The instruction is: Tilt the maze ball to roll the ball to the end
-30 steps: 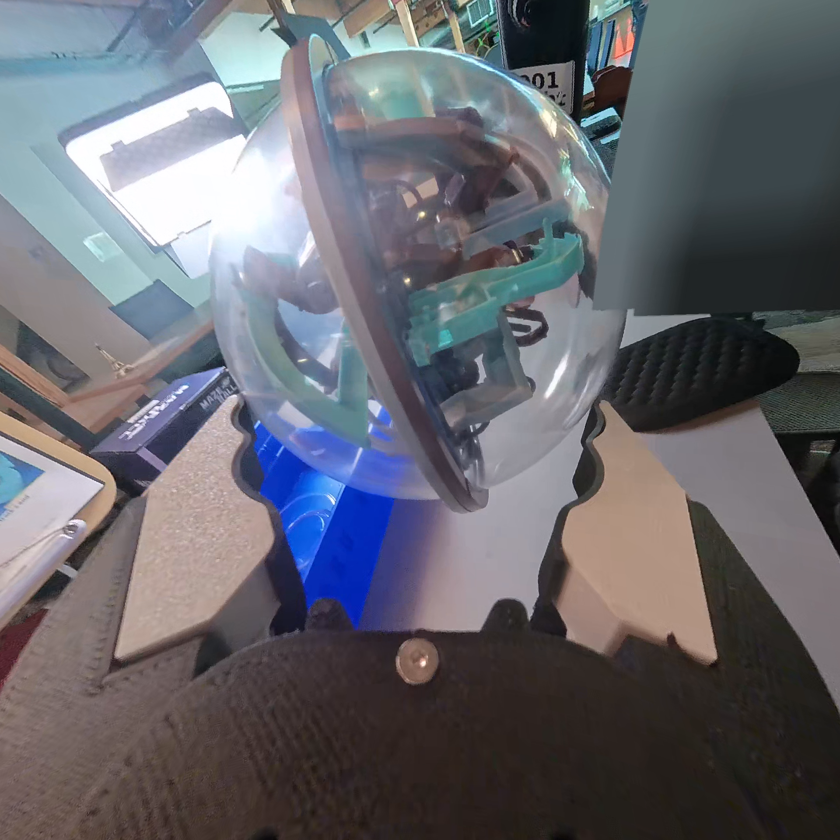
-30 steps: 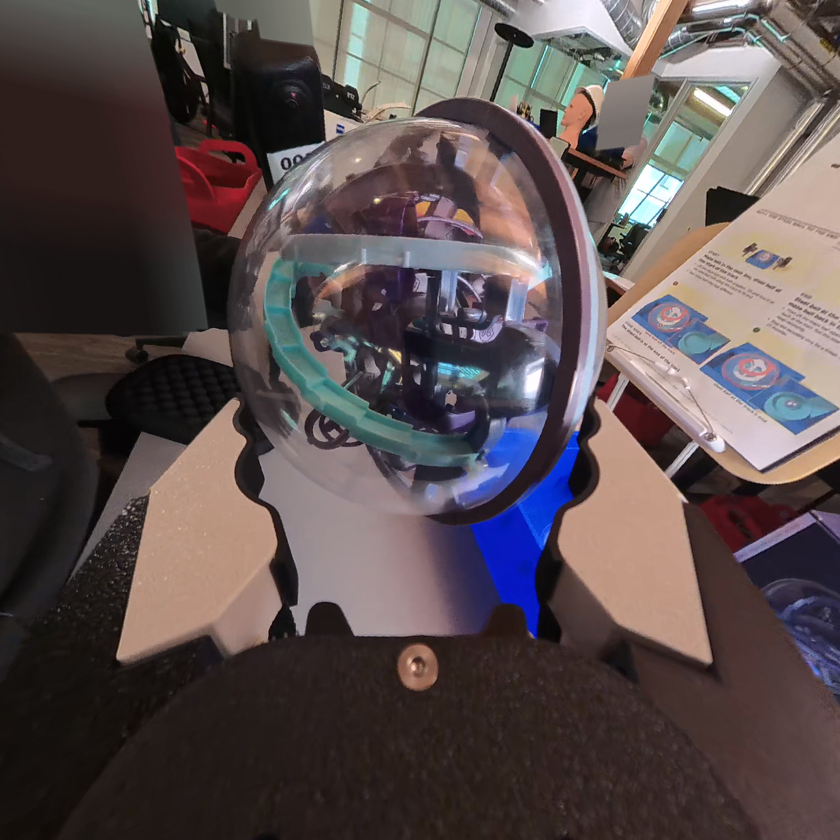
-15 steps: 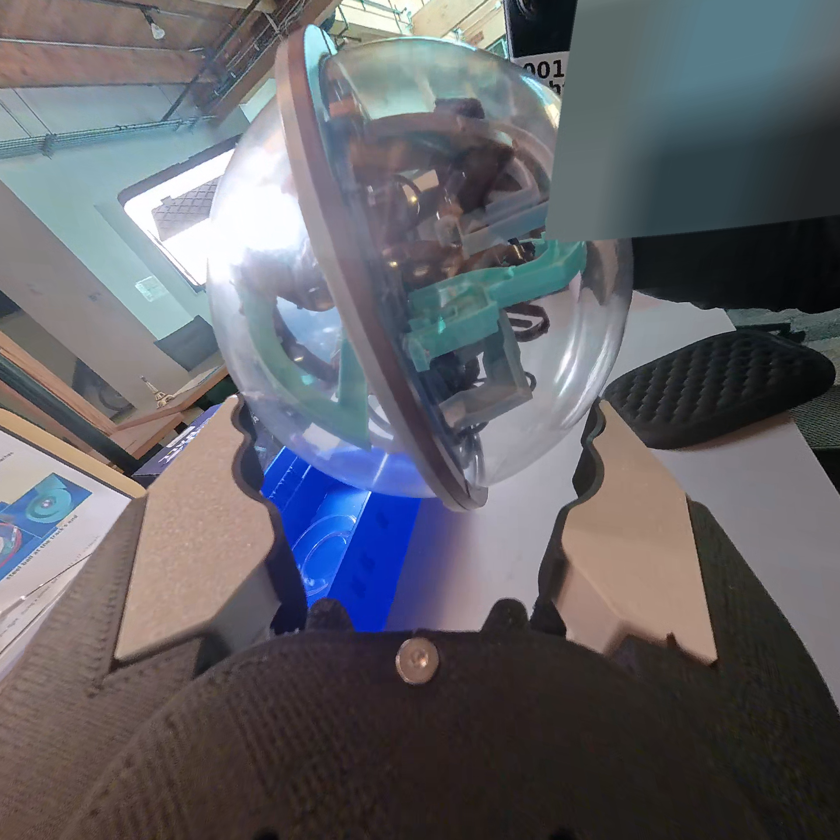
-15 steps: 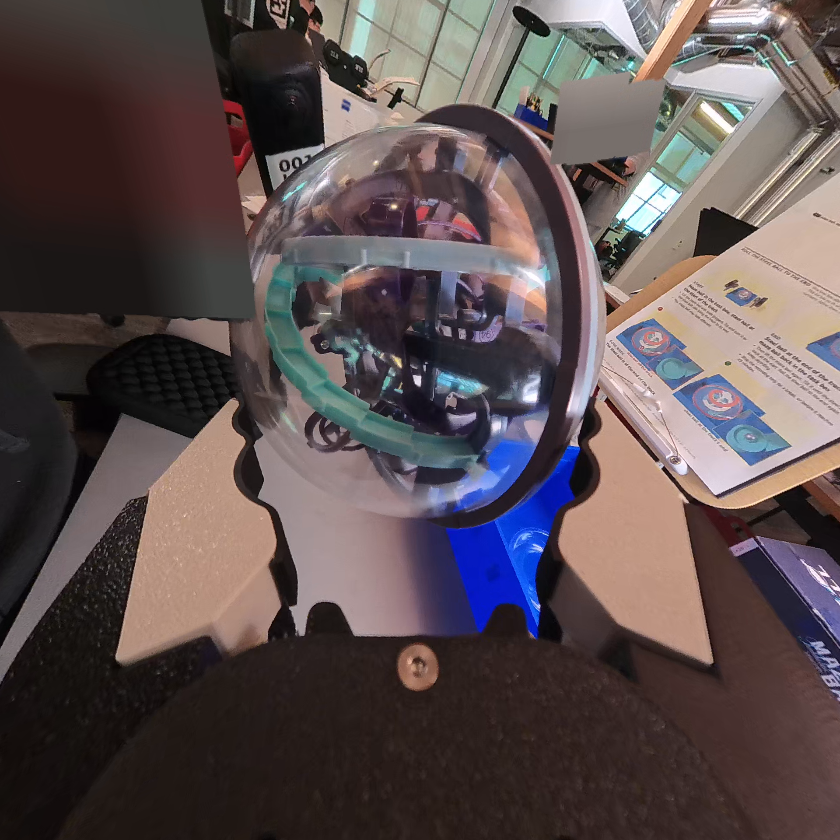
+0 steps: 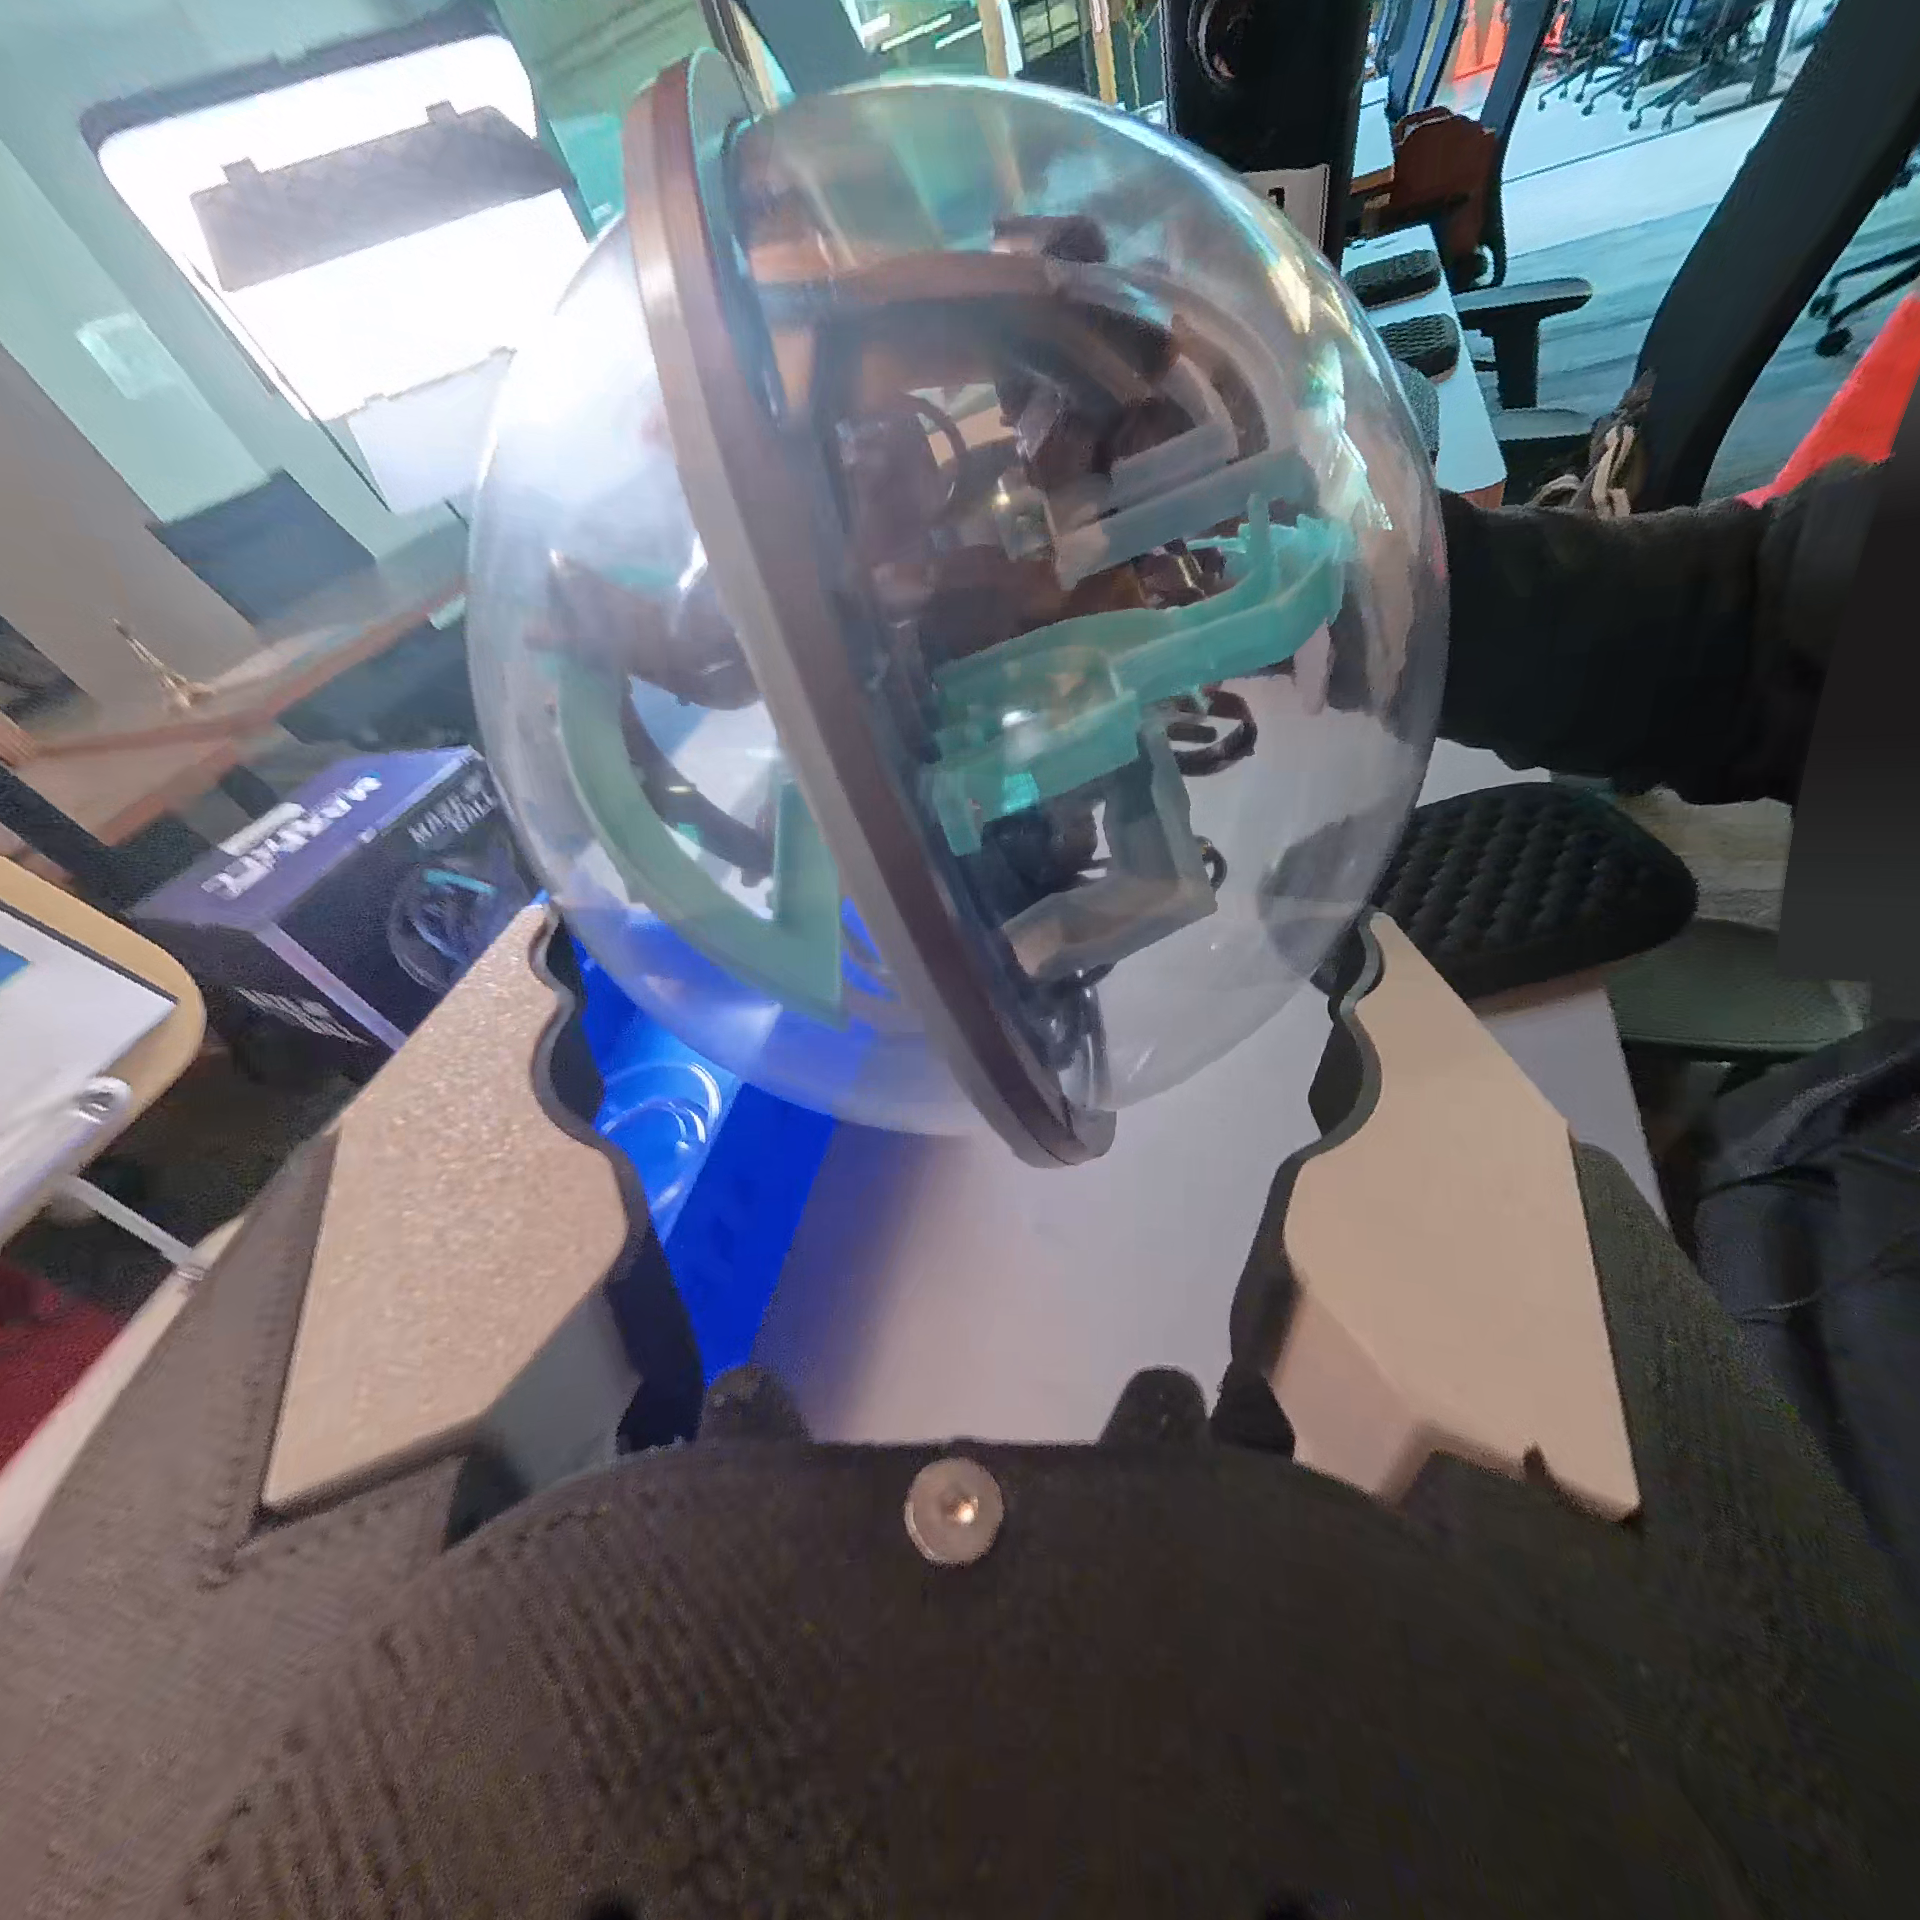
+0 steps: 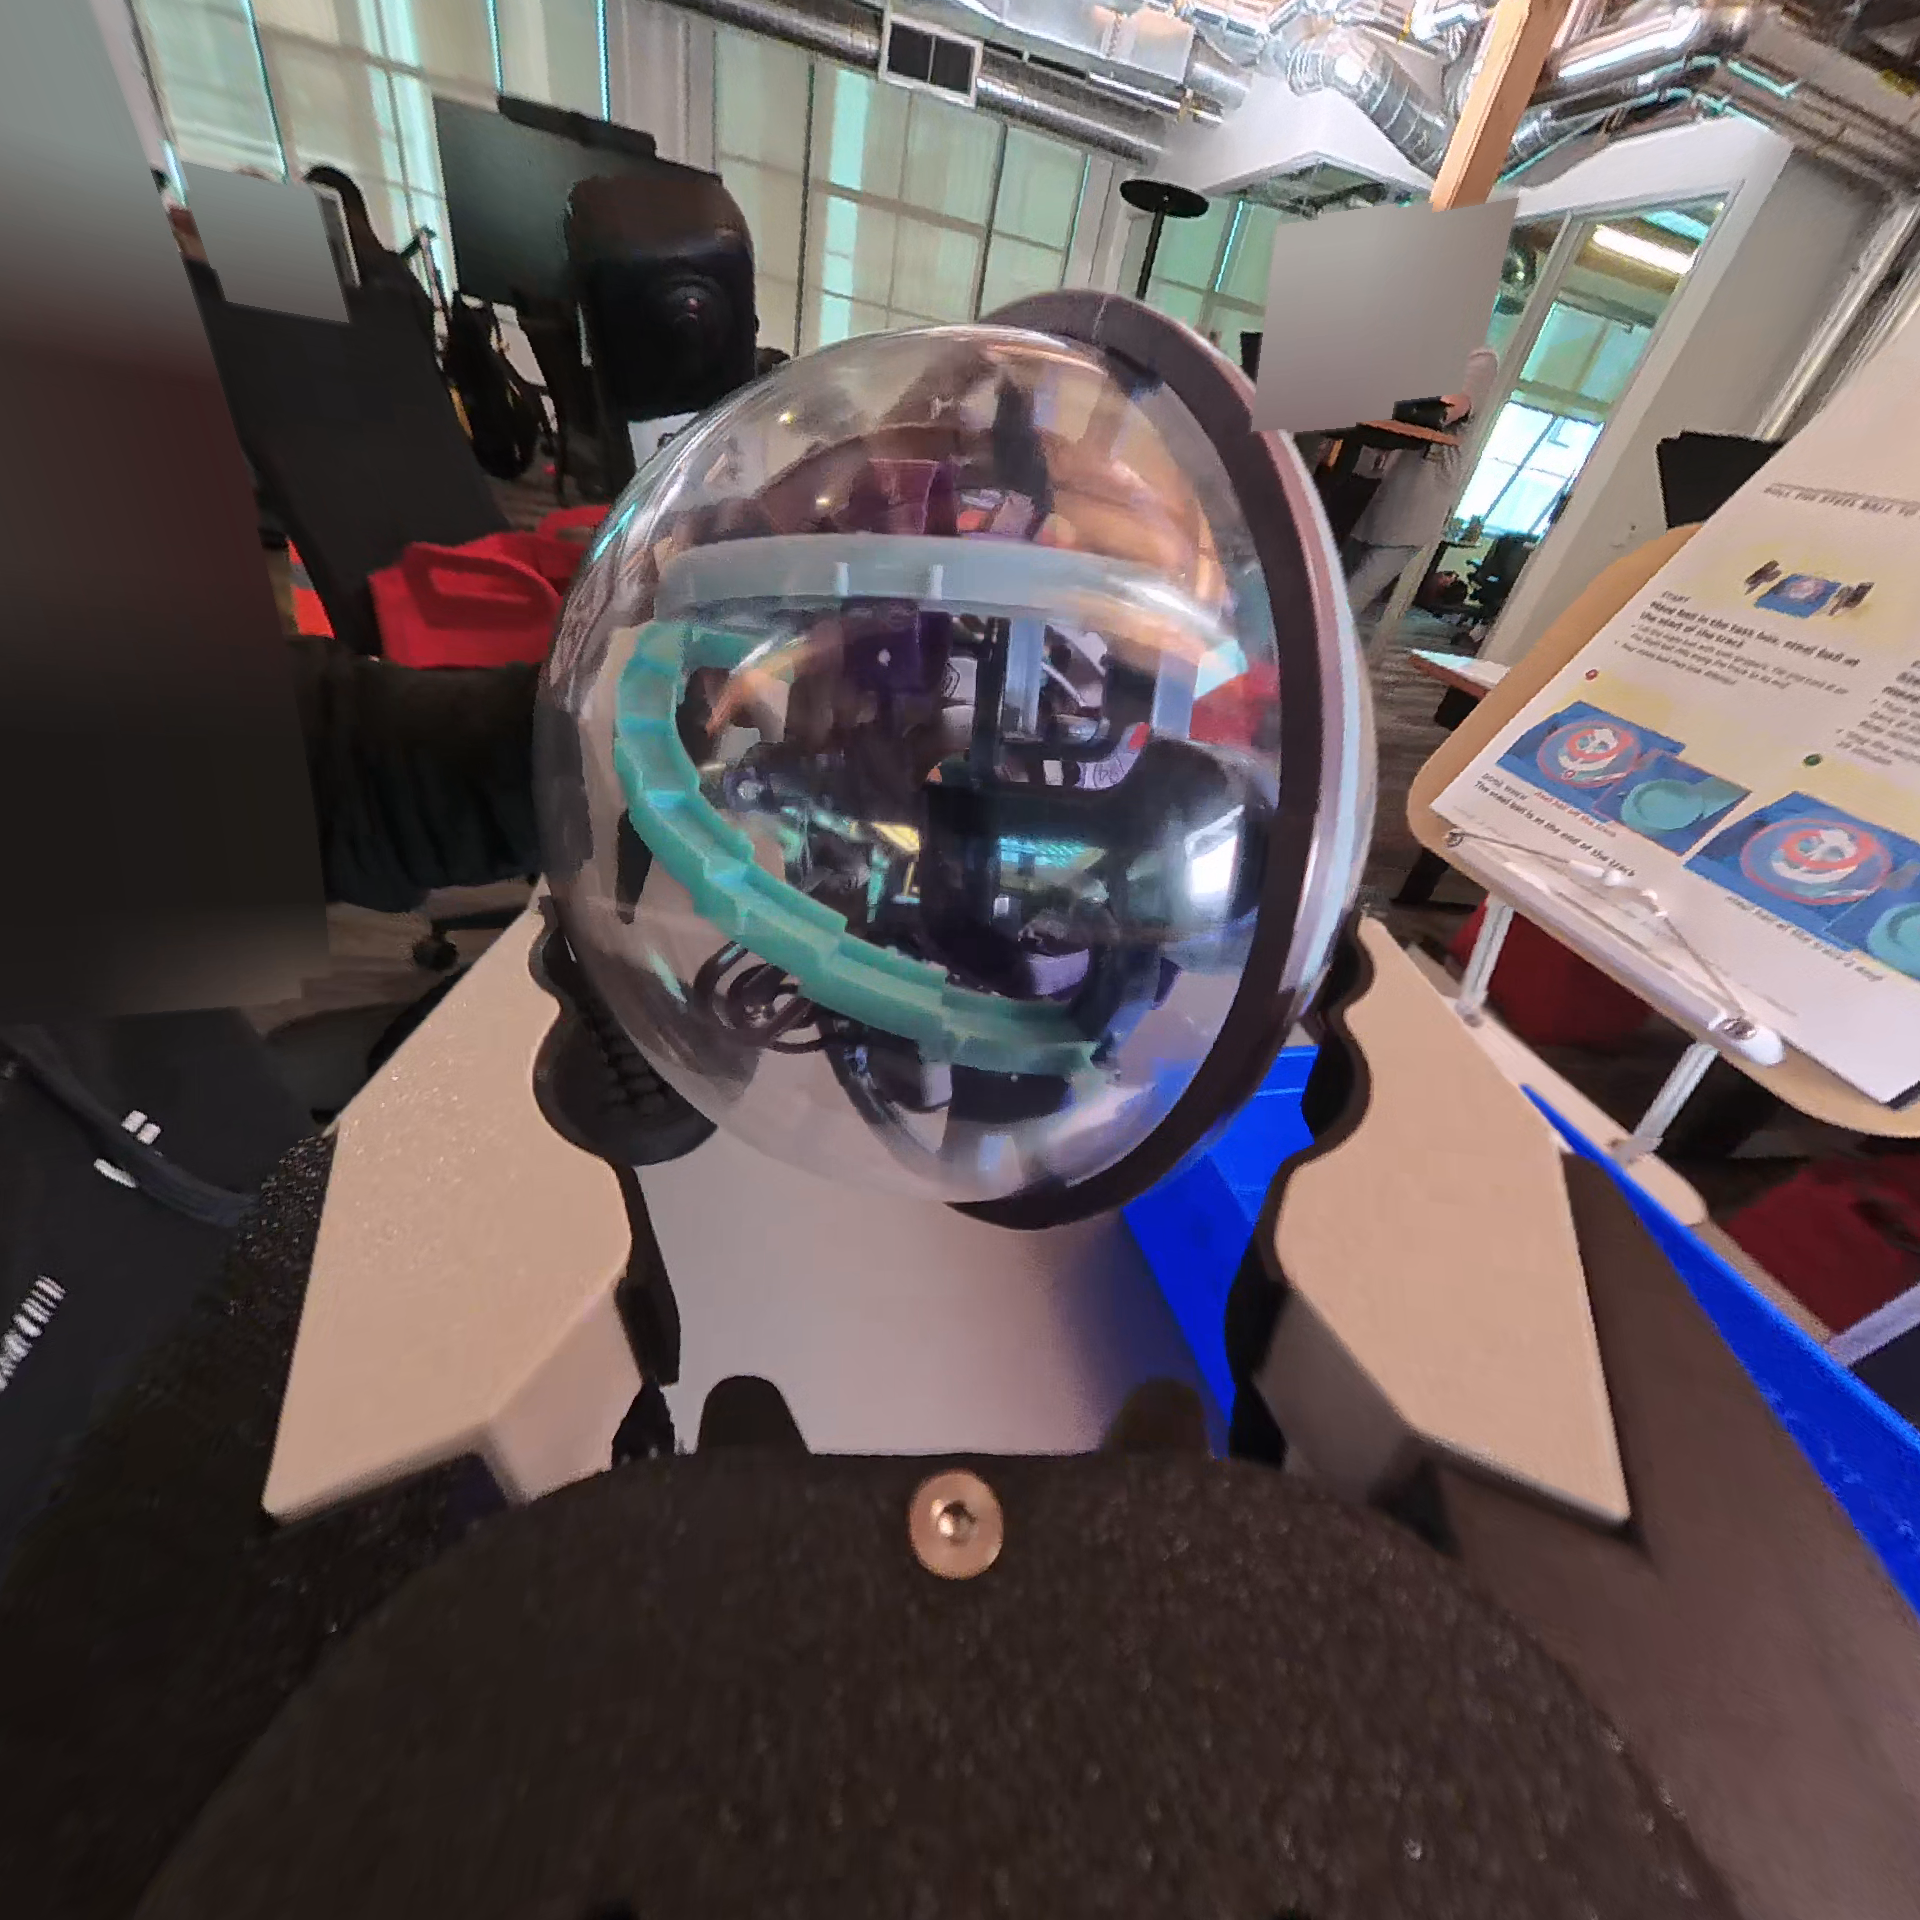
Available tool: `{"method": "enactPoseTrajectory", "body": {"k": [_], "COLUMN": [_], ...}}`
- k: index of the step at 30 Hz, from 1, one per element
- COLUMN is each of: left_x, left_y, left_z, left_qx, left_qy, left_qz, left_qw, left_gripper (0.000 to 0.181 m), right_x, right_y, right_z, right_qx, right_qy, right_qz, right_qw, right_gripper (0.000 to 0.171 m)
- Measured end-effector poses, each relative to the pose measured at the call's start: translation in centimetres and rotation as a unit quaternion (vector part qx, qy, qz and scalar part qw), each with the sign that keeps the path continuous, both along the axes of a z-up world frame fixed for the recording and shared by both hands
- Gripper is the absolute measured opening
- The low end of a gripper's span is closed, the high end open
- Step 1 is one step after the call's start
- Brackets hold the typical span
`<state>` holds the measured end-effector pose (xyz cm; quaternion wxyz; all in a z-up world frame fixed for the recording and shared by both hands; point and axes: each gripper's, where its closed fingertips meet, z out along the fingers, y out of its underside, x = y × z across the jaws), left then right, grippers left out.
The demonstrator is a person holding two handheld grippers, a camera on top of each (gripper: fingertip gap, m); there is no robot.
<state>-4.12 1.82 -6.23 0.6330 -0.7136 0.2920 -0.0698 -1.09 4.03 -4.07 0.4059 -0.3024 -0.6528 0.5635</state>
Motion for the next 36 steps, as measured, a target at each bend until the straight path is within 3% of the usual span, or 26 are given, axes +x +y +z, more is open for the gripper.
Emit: {"method": "enactPoseTrajectory", "body": {"k": [10, 16, 21, 29, 36], "left_x": [0.3, 0.5, 1.0, 2.5, 3.1], "left_y": [-0.1, -0.1, -0.5, -1.3, -1.0], "left_z": [-3.5, -6.8, -10.8, -16.5, -17.3], "left_qx": [-0.097, -0.183, -0.27, -0.372, -0.384], "left_qy": [-0.064, -0.146, -0.231, -0.352, -0.381], "left_qz": [0.001, -0.009, -0.012, -0.021, -0.025], "left_qw": [0.993, 0.972, 0.935, 0.859, 0.841], "left_gripper": [0.139, 0.139, 0.14, 0.141, 0.142], "right_x": [0.0, -0.2, -0.1, 1.5, 2.8], "right_y": [0.3, 0.8, 0.8, -0.2, -0.8], "right_z": [-3.2, -5.9, -10.4, -17.6, -19.3], "right_qx": [-0.084, -0.159, -0.257, -0.399, -0.439], "right_qy": [-0.062, -0.129, -0.22, -0.352, -0.411], "right_qz": [-0.001, -0.013, -0.013, -0.021, -0.016], "right_qw": [0.994, 0.979, 0.941, 0.846, 0.799], "right_gripper": [0.138, 0.138, 0.138, 0.138, 0.138]}}
